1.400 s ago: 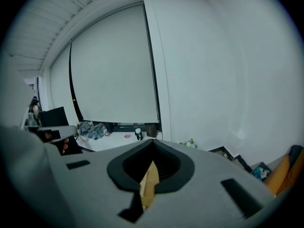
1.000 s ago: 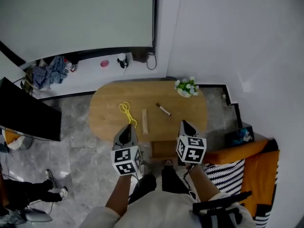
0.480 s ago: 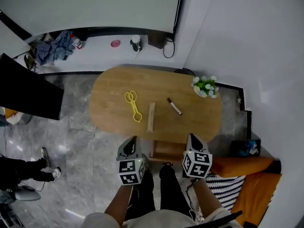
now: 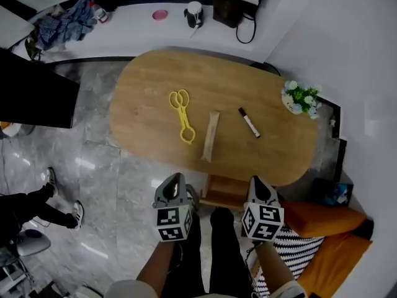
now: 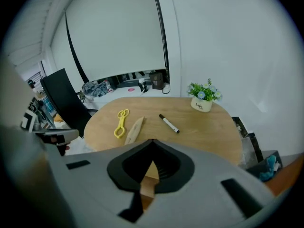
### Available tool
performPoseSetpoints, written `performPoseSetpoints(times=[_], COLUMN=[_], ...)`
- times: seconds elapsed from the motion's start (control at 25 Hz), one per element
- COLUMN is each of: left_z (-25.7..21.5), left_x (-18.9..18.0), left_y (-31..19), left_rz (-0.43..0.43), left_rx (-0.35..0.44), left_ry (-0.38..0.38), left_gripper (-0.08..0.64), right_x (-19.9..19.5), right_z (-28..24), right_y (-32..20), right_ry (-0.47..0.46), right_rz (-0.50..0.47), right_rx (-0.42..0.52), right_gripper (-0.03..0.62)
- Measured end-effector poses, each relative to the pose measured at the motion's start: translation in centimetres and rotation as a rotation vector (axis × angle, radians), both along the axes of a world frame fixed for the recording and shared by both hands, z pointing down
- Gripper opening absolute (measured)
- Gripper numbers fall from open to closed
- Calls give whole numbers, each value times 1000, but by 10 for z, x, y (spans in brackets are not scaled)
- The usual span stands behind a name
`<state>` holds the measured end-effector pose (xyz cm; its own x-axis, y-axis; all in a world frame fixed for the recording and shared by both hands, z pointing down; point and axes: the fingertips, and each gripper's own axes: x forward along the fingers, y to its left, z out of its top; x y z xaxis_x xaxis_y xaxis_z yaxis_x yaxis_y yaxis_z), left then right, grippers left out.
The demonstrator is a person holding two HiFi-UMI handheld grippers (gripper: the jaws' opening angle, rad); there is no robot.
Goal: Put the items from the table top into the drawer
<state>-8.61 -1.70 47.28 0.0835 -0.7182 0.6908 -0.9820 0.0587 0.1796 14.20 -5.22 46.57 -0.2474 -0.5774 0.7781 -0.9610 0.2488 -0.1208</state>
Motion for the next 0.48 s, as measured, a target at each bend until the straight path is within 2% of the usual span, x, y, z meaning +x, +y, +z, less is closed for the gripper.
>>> performPoseSetpoints(times=[0.2,0.48], left_z=[21,43], left_x=[-2,-3], left_y=[8,15], left_rz=[-13,-12], left_rx=[-9,-27], left_ry=[14,26], left_gripper=[8,8], right_x=[-9,-14], right_z=[18,34], right_y=[-1,-14], right_ry=[3,-41], right_rz=[-22,-25], right_rx=[3,2], right_gripper=[-7,-6])
